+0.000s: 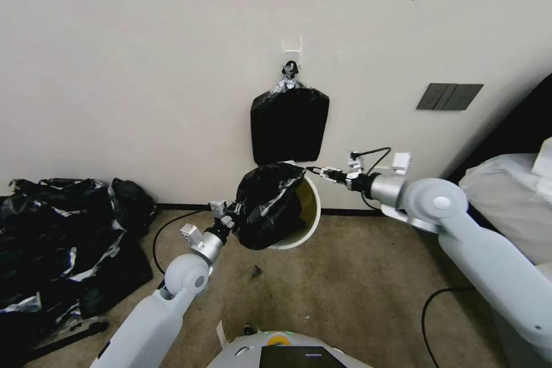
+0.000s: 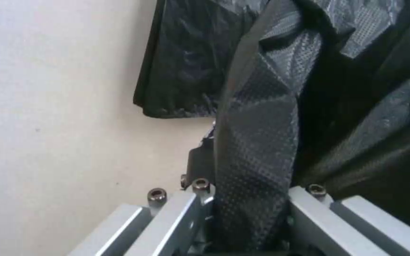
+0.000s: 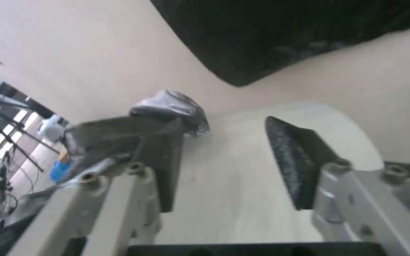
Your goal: Place a trash bag onto the trash bin.
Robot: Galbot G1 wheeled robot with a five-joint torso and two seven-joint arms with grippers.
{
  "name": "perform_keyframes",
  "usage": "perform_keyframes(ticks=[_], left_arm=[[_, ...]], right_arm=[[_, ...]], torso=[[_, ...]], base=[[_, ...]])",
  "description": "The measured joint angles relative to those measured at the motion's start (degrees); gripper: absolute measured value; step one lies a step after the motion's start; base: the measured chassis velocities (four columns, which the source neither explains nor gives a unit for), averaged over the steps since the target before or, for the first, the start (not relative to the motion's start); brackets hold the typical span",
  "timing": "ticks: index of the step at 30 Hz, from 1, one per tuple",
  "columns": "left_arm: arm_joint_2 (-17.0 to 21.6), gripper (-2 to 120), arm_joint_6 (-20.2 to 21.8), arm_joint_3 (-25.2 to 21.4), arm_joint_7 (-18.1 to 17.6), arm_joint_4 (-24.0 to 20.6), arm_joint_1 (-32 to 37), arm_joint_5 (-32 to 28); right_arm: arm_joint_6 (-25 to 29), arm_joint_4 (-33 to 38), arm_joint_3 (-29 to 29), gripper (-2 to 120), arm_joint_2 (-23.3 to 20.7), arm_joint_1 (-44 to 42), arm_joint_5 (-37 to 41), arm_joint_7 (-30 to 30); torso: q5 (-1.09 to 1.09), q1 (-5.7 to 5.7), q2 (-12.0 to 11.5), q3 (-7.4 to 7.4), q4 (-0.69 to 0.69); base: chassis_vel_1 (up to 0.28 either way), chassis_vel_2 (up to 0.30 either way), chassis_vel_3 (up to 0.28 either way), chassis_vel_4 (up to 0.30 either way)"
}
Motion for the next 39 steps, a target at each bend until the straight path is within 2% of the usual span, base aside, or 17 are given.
perform_keyframes(ticks=[4,6,7,10,11,12,13,14,15,16,19,27,30,33,34,38,39], left_arm=[[0.0,1,0.3,0.3,-2.0,0.5,-0.3,1.5],[-0.2,1,0.3,0.9,-3.7,0.7,-0.5,3.4],[-0.2,1,0.3,0.9,-3.7,0.7,-0.5,3.4],[-0.5,1,0.2,1.8,-5.8,0.4,-0.8,5.7],[-0.5,1,0.2,1.8,-5.8,0.4,-0.8,5.7],[-0.5,1,0.0,1.9,-6.5,0.2,-1.0,6.7],[-0.4,1,-0.2,2.0,-6.9,0.0,-1.0,7.3],[-0.1,1,-0.8,2.1,-7.6,-0.3,-1.2,8.9],[0.1,1,-1.6,2.1,-7.8,-0.6,-1.2,10.8],[0.1,1,-1.6,2.1,-7.8,-0.6,-1.2,10.8],[0.2,1,-2.4,2.2,-7.9,-1.6,-1.1,13.3],[0.4,1,-3.2,2.4,-7.7,-2.2,-0.7,16.9],[0.5,1,-3.2,2.4,-7.7,-2.5,-0.5,17.0],[0.7,1,-3.1,2.1,-8.0,-2.7,-0.3,16.5],[0.7,1,-3.1,2.1,-8.0,-2.7,-0.3,16.5],[0.4,1,-1.9,2.1,-9.1,-2.6,-0.7,13.6],[0.4,1,-1.9,2.1,-9.1,-2.6,-0.7,13.6]], right_arm=[[1.2,3.6,3.9,64,0.5,-2.5,-1.1,1.2],[2.6,7.2,4.9,75,1.0,-2.8,-0.2,4.9],[2.6,7.2,4.9,75,1.0,-2.8,-0.2,4.9],[6.0,13.7,4.0,88,2.1,-3.1,6.7,16.1],[6.0,13.7,4.0,88,2.1,-3.1,6.7,16.1],[7.4,16.4,2.9,92,2.9,-3.3,10.1,22.4],[8.4,18.0,2.2,95,3.5,-3.4,11.9,25.9],[11.9,20.8,0.2,100,4.6,-3.4,15.2,32.6],[14.7,21.3,-1.5,100,5.3,-3.1,16.9,36.1],[14.7,21.3,-1.5,100,5.3,-3.1,16.9,36.1],[17.6,21.3,-4.3,98,6.1,-2.0,17.1,38.6],[18.3,21.1,-8.2,91,6.6,-1.3,13.6,38.5],[18.2,21.0,-8.8,83,6.5,-1.3,12.3,38.3],[17.6,20.9,-9.2,66,5.9,-1.5,11.0,38.0],[17.6,20.9,-9.2,66,5.9,-1.5,11.0,38.0],[17.1,20.9,-9.2,47,5.3,-2.4,10.3,37.9],[17.1,20.9,-9.2,47,5.3,-2.4,10.3,37.9]], torso=[[0.01,0.00,0.0,0.00,0.00],[-0.01,0.00,0.0,0.00,0.01],[-0.01,0.00,0.0,0.00,0.01],[-0.03,0.00,0.0,0.00,0.01],[-0.03,0.00,0.0,0.00,0.01],[0.00,0.00,0.0,0.00,0.00],[0.00,0.00,0.0,0.00,0.01],[-0.01,0.00,0.0,0.00,0.01],[0.00,0.00,0.0,0.00,0.01],[0.00,0.00,0.0,0.00,0.01],[-0.01,0.00,0.0,0.00,0.01],[0.00,0.00,0.0,0.00,0.01],[0.00,0.00,0.0,0.00,0.01],[-0.01,0.00,0.0,0.00,0.01],[-0.01,0.00,0.0,0.00,0.01],[0.00,0.00,0.0,0.01,0.01],[0.00,0.00,0.0,0.01,0.01]], base=[[0.000,0.000,0.000,0.000],[0.000,0.000,0.000,0.000],[0.000,0.000,0.000,0.000],[0.000,0.000,0.000,0.000],[0.000,0.000,0.000,0.000],[0.000,0.000,0.000,0.000],[0.000,0.000,0.000,0.000],[0.000,0.000,0.000,0.000],[0.000,0.000,0.000,0.000],[0.000,0.000,0.000,0.000],[0.000,0.000,0.000,0.000],[0.000,0.000,0.000,0.000],[0.000,0.000,0.000,0.000],[0.000,0.000,0.000,0.000],[0.000,0.000,0.000,0.000],[0.000,0.000,0.000,0.000],[0.000,0.000,0.000,0.000]])
